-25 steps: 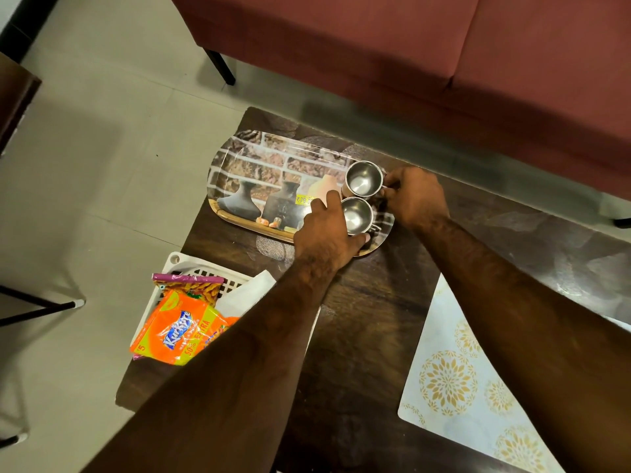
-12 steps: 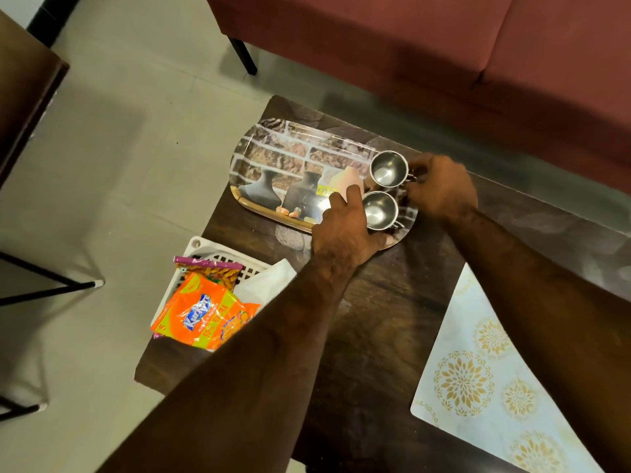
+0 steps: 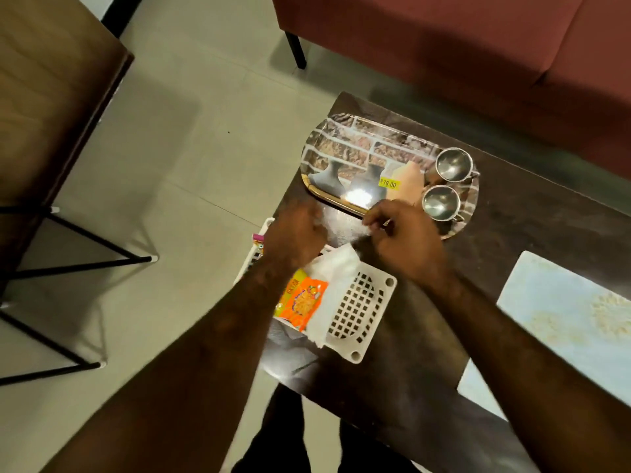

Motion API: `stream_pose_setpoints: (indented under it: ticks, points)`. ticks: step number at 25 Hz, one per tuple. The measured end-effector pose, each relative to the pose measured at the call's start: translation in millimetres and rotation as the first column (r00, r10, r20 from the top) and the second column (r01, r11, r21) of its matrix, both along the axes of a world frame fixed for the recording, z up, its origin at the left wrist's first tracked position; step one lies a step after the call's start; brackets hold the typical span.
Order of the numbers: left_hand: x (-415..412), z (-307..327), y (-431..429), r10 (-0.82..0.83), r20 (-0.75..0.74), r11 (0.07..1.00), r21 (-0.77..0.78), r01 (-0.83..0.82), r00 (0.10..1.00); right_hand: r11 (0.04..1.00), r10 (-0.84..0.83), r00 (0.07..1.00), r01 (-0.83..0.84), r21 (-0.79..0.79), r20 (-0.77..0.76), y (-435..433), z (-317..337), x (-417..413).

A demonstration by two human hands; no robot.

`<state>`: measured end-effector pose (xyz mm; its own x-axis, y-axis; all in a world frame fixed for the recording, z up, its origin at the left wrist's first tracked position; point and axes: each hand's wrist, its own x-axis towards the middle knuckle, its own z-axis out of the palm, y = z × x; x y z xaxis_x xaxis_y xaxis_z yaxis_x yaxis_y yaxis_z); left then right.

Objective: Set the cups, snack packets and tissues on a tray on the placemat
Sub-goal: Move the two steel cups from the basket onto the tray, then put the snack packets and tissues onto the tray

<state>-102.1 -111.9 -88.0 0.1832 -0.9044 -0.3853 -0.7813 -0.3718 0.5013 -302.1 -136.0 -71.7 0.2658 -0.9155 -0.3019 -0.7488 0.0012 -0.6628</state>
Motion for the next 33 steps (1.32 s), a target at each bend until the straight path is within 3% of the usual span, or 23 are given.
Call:
stream_pose_setpoints:
  ticks: [3,6,10,13,20,25,29,33]
  points:
    - [59.6,-2.4,25.3,0.076,0.071,0.989,0.118,-0.084,0.995,0.948,0.173,0.985,-0.167,0.271,0.001,37.0,-13.4,44.3]
    - [94.5,-9.6,48.8,0.063,0.077,0.970,0.228,-0.079,0.995,0.867,0.244,0.969,-0.208,0.452,-0.022,65.4,-25.0,73.9]
    - [117.0,-14.8,65.5,0.060,-0.217,0.946,0.322,0.014,0.974,0.859,0.273,0.955,-0.186,0.478,-0.120,76.0,-31.6,101.2]
    - [125.9,-17.1,61.9,-0.036,-0.274,0.927,0.350,0.135,0.961,0.876,0.262,0.942,-0.141,0.461,-0.211,74.1,-31.8,105.5]
    - [122.8,-4.9,37.2,-0.008,-0.426,0.927,0.335,0.166,0.905,0.868,0.050,0.989,0.024,0.496,-0.136,57.5,-22.2,99.2]
    - [109.7,3.3,20.1,0.218,-0.666,0.914,0.396,0.090,0.713,0.852,-0.198,0.979,0.147,0.502,0.050,41.5,-12.1,95.9]
    - [100.1,3.9,5.3,0.351,-0.727,0.917,0.394,-0.059,0.590,0.745,-0.482,0.836,0.232,0.626,0.263,28.7,-6.6,84.2]
    - [94.3,0.1,-10.3,0.392,-0.751,0.912,0.393,-0.118,0.532,0.653,-0.657,0.691,0.323,0.685,0.301,25.7,-9.4,69.7]
